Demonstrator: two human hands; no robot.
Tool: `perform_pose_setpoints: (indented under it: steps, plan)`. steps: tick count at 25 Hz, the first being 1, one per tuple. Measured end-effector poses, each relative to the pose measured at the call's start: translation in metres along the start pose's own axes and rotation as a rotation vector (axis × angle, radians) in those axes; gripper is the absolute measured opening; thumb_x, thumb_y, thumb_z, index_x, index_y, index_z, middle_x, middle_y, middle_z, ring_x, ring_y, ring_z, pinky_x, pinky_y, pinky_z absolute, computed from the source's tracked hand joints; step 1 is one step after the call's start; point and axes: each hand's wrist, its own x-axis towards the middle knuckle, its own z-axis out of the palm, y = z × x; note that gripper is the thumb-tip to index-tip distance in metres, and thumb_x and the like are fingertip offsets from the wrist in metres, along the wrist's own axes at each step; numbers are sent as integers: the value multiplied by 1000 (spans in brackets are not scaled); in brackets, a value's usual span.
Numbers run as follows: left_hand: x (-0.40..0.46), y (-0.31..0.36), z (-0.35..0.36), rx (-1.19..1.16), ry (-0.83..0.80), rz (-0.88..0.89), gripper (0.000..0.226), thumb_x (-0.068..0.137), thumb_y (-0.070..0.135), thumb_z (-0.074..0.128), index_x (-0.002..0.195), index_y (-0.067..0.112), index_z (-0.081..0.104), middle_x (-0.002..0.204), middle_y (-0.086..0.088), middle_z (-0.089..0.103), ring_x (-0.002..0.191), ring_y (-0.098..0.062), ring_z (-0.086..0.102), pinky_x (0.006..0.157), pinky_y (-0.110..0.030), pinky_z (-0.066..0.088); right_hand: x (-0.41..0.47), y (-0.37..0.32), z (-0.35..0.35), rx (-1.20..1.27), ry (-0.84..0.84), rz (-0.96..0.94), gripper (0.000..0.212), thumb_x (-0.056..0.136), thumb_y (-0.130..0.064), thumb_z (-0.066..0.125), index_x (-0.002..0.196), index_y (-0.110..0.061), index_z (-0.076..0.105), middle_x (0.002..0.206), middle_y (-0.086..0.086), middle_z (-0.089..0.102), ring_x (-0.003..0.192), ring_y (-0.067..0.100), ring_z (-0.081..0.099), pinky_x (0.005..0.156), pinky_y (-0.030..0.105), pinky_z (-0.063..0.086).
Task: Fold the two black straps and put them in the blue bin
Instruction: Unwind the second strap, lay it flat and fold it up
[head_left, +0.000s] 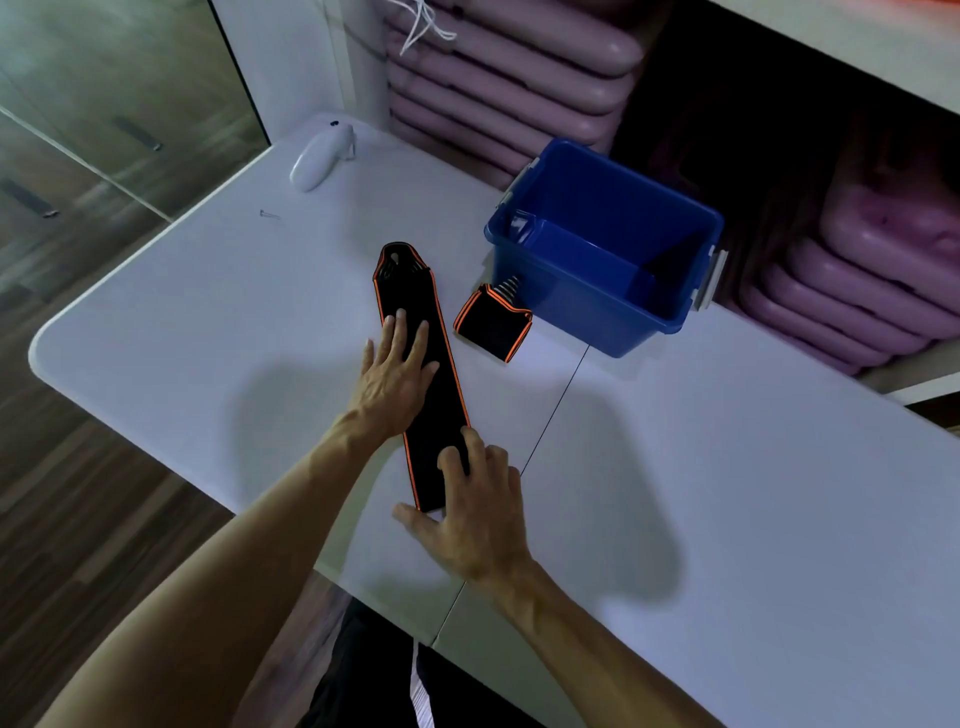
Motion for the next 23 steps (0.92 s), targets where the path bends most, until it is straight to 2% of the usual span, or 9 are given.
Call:
perform_pose_setpoints:
  steps: [3, 5, 18, 21, 23]
  plan:
    - [2, -4, 2, 7, 13, 25, 60, 101, 41, 25, 153, 16, 6, 161, -13, -8, 148, -28, -11, 120, -50, 3, 1, -8, 5, 2, 38, 55, 45, 74, -40, 71, 106, -14, 51, 137, 18, 50, 95, 34, 53, 74, 45, 52]
    - [2, -4, 3, 15, 16, 22, 61, 101, 43, 24, 153, 17, 5, 161, -12, -9, 148, -27, -12, 120, -49, 1, -2, -6, 7, 28, 29, 42, 44, 75, -35, 71, 110, -15, 52, 139, 19, 49, 97, 34, 54, 76, 44, 53]
    - [10, -11, 4, 67, 69, 55, 62, 100, 46, 22, 153, 17, 6, 161, -14, -6, 148, -27, -10, 121, -46, 1, -6, 1, 12, 14, 21, 11, 51, 79, -42, 66, 122, -19, 52, 141, 18, 50, 98, 34, 53, 77, 42, 57]
    - [10, -14, 5, 69, 70, 74, 62, 100, 46, 24, 153, 16, 8, 161, -15, -4, 148, -29, -8, 121, -47, 3, -9, 4, 12, 46, -22, -16, 51, 82, -46, 62, 125, -20, 53, 146, 17, 46, 100, 33, 51, 79, 41, 55]
    - [11, -15, 6, 74, 81, 71, 62, 100, 45, 28, 153, 16, 13, 161, -16, 0, 149, -31, -3, 120, -48, 7, -11, 12, 7, 112, -59, -66, 54, 86, -49, 59, 132, -21, 53, 152, 17, 39, 107, 31, 48, 85, 39, 53]
